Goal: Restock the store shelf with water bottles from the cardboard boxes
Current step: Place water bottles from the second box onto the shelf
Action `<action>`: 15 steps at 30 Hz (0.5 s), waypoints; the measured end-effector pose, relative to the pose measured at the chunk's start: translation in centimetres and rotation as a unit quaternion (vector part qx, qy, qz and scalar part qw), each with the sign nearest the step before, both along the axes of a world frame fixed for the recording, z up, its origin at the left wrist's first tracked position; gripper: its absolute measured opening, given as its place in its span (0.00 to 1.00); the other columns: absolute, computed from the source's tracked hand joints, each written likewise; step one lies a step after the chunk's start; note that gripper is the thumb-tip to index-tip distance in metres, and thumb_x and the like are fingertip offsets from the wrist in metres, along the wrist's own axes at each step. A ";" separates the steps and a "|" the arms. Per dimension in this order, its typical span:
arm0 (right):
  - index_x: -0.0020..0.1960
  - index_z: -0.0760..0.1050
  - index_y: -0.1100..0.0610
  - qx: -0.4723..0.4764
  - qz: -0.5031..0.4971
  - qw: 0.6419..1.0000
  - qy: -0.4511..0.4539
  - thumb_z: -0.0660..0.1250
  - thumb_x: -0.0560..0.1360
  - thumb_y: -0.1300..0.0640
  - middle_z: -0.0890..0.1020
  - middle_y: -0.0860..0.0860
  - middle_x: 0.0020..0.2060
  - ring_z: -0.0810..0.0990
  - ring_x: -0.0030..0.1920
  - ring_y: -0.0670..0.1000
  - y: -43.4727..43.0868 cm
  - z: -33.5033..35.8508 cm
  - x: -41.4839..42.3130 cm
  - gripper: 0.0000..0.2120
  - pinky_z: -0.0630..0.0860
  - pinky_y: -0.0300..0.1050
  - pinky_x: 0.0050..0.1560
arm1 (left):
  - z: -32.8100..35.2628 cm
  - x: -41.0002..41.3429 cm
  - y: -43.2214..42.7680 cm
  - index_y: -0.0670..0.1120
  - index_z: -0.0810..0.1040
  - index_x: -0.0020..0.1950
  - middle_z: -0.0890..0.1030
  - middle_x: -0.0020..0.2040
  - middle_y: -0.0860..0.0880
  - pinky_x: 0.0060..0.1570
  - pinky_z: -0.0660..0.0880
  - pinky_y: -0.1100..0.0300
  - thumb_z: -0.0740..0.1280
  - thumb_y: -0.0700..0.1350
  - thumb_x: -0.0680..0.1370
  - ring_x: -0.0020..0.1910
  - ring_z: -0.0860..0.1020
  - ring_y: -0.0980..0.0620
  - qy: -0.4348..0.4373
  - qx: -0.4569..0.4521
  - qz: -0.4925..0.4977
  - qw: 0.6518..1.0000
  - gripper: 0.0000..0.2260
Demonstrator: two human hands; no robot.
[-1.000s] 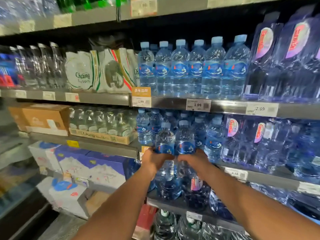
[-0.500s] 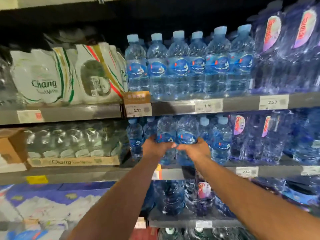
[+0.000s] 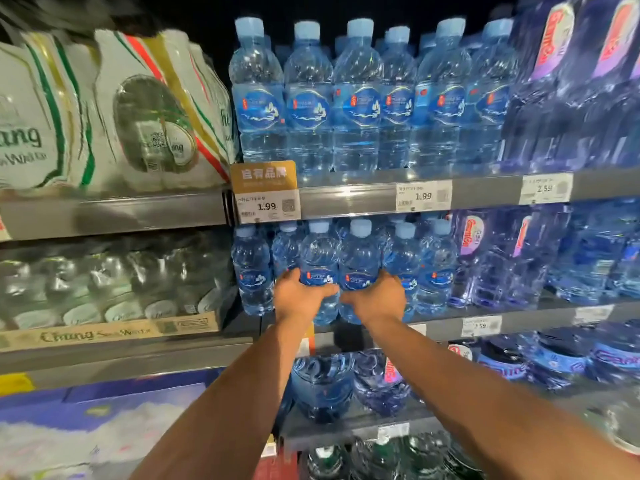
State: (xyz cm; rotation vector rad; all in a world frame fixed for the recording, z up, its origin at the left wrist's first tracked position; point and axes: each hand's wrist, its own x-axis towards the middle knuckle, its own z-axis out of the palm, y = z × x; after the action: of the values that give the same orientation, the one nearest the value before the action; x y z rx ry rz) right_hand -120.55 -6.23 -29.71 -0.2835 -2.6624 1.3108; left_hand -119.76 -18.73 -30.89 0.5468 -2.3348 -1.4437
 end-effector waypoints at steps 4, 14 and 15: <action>0.69 0.68 0.61 -0.045 -0.018 0.999 0.000 0.80 0.61 0.55 0.77 0.58 0.58 0.79 0.54 0.58 -0.5 -0.2 -0.5 0.40 0.78 0.53 0.53 | -0.1 -0.2 0.2 0.42 0.80 0.56 0.81 0.53 0.45 0.53 0.76 0.50 0.81 0.50 0.61 0.52 0.79 0.44 0.002 0.035 0.002 0.999 0.27; 0.63 0.73 0.59 -0.090 -0.043 0.995 0.003 0.78 0.64 0.58 0.81 0.56 0.55 0.80 0.54 0.56 -1.0 -1.8 -0.8 0.30 0.77 0.45 0.49 | -1.3 -0.4 0.0 0.43 0.80 0.52 0.83 0.49 0.45 0.50 0.78 0.50 0.80 0.50 0.62 0.48 0.80 0.45 -0.015 0.014 -0.013 1.000 0.23; 0.62 0.73 0.58 -0.094 -0.049 0.994 0.003 0.77 0.64 0.59 0.81 0.55 0.53 0.80 0.52 0.56 -1.1 -2.1 -0.7 0.28 0.77 0.45 0.47 | -1.2 -0.3 -0.1 0.43 0.80 0.51 0.83 0.49 0.45 0.49 0.78 0.50 0.80 0.50 0.62 0.48 0.80 0.45 -0.016 0.009 -0.014 1.000 0.23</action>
State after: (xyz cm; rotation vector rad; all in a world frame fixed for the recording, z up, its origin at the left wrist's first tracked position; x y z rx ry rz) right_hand -121.20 -7.30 -31.79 -0.4267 -2.4878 1.5307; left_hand -120.09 -18.78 -32.11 0.5470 -2.3662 -1.4804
